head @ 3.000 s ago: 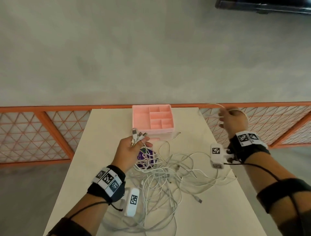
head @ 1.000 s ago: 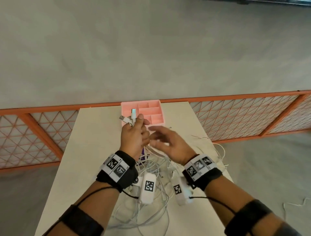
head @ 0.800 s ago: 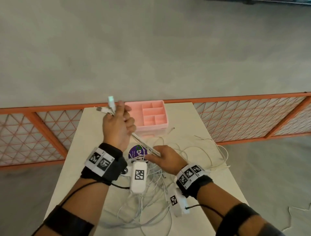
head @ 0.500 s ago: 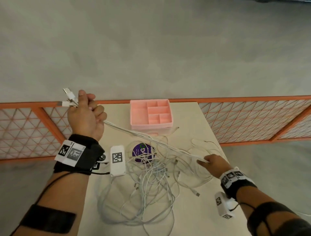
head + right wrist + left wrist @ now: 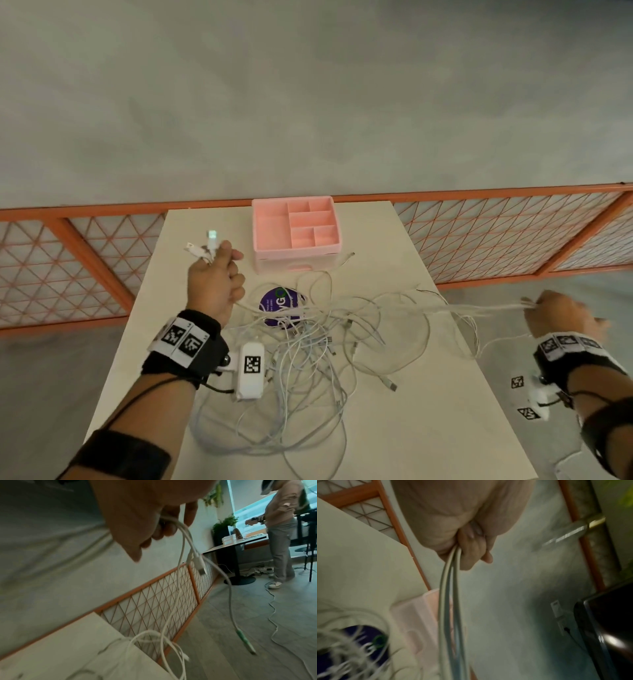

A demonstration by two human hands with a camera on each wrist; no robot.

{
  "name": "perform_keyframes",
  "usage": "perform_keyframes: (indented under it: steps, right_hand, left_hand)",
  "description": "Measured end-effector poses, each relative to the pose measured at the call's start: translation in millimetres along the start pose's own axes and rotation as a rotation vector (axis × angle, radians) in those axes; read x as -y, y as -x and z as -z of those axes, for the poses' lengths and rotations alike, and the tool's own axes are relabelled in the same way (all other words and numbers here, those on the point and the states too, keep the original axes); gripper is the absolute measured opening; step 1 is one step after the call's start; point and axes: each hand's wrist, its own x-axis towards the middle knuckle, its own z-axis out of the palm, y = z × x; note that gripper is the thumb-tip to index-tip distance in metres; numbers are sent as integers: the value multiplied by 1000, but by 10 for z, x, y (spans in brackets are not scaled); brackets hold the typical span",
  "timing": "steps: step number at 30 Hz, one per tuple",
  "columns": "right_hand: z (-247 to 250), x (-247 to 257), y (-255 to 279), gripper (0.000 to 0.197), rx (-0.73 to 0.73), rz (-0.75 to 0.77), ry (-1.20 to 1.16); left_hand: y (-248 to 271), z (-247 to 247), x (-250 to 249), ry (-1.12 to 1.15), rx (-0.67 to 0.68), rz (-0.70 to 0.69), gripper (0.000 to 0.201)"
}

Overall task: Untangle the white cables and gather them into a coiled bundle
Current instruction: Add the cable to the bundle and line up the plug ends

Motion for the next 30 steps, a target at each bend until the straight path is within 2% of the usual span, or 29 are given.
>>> perform_keyframes:
  steps: [3,6,8,10,15,21,24,27,28,30]
  right_hand:
    - [-371,-25,138,30,294,80,83]
    - [-819,-156,316,42,452,99,75]
    - [-1023,-221,440,40,535,98,45]
    - [-1096,-181,563,38,587,119,40]
    - [-936,194,763,53,632,192,32]
    - [-842,529,915,61,847,339,80]
    - [-612,847,970,57,830,449,0]
    - [-377,1244,1062,24,647,554,-295]
    - [-320,1384,1130,19,614,595,-364]
    - [-252,1666,1324,17,651,684,-409]
  left_hand:
    - [74,-7,174,-131,81,130,31]
    - [149,-9,232,-205,126,207,29]
    - [185,-4,258,-221,131,234,28]
    - [205,6,271,-208,127,258,29]
    - [189,27,261,-68,116,356,26]
    - [210,45,256,23,151,375,21]
    - [249,61,266,-18,186,384,21]
    - [278,65,315,-55,208,383,21]
    - [283,66,338,-65,210,383,22]
    - [297,66,373,-84,212,382,22]
